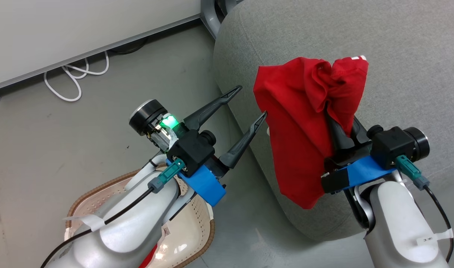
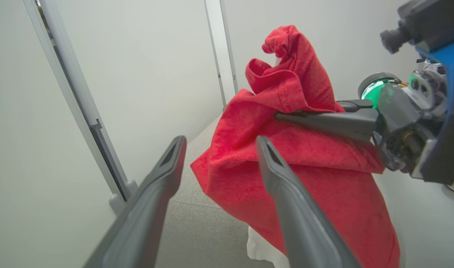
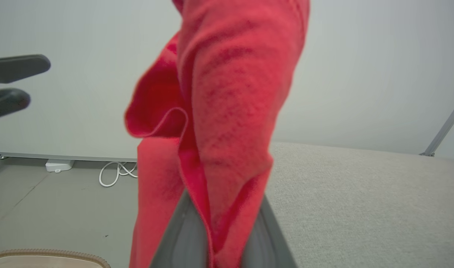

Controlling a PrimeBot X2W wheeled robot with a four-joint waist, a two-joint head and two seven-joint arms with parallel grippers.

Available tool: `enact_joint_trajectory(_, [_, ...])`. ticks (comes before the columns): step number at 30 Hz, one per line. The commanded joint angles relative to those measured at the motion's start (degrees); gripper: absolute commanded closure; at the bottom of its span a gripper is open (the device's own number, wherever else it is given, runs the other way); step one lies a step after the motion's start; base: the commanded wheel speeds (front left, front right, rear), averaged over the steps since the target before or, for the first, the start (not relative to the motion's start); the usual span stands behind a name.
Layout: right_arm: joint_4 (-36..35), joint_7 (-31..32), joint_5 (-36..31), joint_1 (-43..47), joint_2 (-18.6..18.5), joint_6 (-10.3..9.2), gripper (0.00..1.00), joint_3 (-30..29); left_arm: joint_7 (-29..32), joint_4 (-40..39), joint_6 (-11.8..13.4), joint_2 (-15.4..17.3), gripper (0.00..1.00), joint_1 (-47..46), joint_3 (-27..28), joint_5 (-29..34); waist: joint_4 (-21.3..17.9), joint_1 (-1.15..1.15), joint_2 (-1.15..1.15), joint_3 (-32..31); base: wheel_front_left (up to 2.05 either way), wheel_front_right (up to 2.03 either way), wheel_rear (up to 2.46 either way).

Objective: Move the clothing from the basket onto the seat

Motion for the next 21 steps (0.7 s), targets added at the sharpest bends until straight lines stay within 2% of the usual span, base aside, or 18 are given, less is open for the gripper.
enact_joint_trajectory(1, [-1.05,-0.06,-0.85,0.66,0.33,0.01,1.00,-0.47,-0.18,0.10,-0.09,0.31,0.00,-0.88,-0.21,-0.29,0.07,0.00,0.00,0.07,0.00,0.00,0.00])
enact_joint_trajectory(6, [-4.08,-0.06,-1.09,-0.80,0.55,0.01,1.00,-2.73,-0.18,-0.12,-0.09,0.55,0.00,-1.08,-0.15,-0.38,0.78,0.00,0.00,0.66,0.00,0.00,0.00])
enact_joint_trajectory(14, [-7.60,-0.06,-2.23,-8.60,0.06,0.01,1.00,-7.80,-0.06,-0.91,-0.09,1.69,0.00,-2.13,-0.30,0.05,1.86,0.00,0.00,3.78,0.00,0.00,0.00])
enact_joint_trajectory(21, [-10.66,-0.05,-3.52,-20.14,-2.32,0.01,1.00,-16.41,0.83,-2.98,-0.09,3.58,0.00,-4.39,-1.15,0.46,4.09,0.00,0.00,9.82,0.00,0.00,0.00])
